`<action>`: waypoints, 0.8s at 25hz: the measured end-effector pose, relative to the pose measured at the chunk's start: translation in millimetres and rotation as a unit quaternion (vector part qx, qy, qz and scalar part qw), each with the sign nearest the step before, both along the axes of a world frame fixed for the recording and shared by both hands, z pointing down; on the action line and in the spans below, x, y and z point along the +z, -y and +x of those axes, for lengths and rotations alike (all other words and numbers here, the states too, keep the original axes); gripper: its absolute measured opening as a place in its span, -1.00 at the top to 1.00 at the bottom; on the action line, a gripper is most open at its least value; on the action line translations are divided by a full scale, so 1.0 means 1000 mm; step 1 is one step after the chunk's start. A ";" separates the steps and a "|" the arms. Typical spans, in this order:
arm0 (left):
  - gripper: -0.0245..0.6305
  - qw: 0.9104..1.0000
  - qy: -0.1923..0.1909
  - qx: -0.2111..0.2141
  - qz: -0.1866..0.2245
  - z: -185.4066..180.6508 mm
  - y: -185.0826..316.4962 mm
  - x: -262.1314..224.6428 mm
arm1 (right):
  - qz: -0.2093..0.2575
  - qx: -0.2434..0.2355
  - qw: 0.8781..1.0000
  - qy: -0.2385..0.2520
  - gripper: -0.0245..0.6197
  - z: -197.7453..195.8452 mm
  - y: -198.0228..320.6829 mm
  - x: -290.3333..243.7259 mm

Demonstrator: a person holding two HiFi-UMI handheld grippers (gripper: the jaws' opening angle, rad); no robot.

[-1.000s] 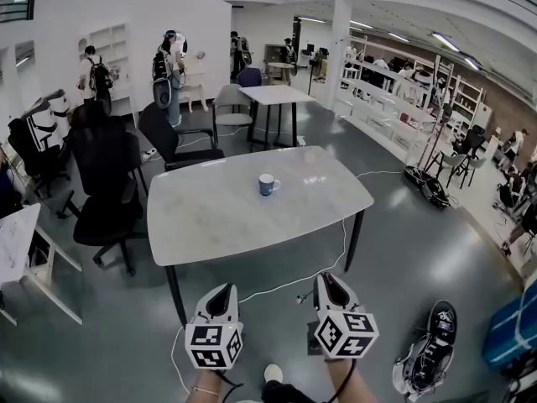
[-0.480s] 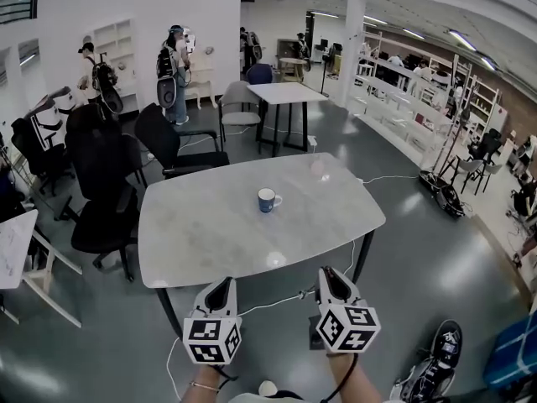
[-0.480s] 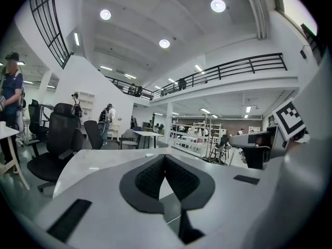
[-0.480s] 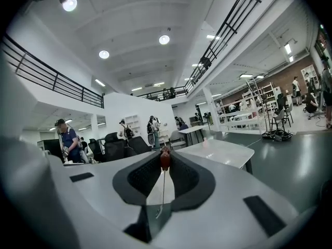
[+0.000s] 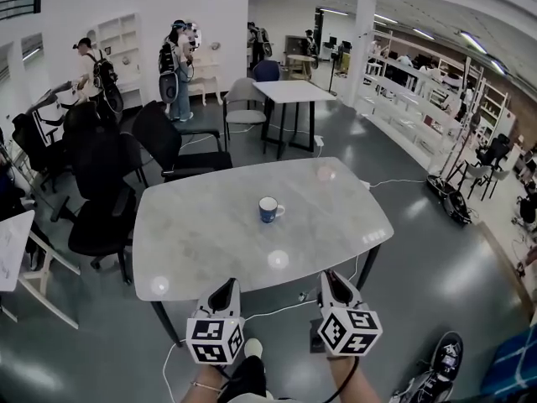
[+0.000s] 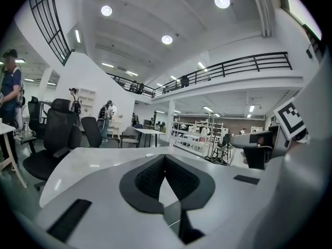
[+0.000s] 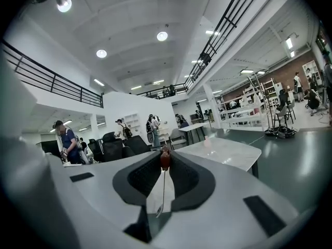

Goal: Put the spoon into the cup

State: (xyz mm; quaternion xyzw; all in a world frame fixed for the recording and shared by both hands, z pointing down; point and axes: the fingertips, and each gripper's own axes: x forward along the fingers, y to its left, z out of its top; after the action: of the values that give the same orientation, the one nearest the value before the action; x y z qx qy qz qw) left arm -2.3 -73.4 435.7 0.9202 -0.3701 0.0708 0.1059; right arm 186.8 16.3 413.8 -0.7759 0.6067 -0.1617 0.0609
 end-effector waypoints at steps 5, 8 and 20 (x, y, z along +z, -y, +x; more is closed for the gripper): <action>0.87 1.000 -0.008 0.009 0.004 0.028 0.038 0.000 | 0.004 0.006 1.000 -0.007 0.71 0.024 0.035 -0.002; 0.87 1.000 -0.012 0.010 0.008 0.042 0.066 -0.004 | 0.008 0.006 1.000 -0.013 0.71 0.037 0.062 -0.007; 0.87 1.000 -0.009 0.018 0.019 0.093 0.178 -0.018 | 0.012 0.007 1.000 -0.014 0.71 0.083 0.173 -0.015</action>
State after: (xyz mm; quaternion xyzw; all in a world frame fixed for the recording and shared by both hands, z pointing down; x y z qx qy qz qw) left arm 90.4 -251.5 418.0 0.9292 -0.3536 0.0576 0.0906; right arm 269.9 -156.9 398.5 -0.7812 0.6043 -0.1431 0.0632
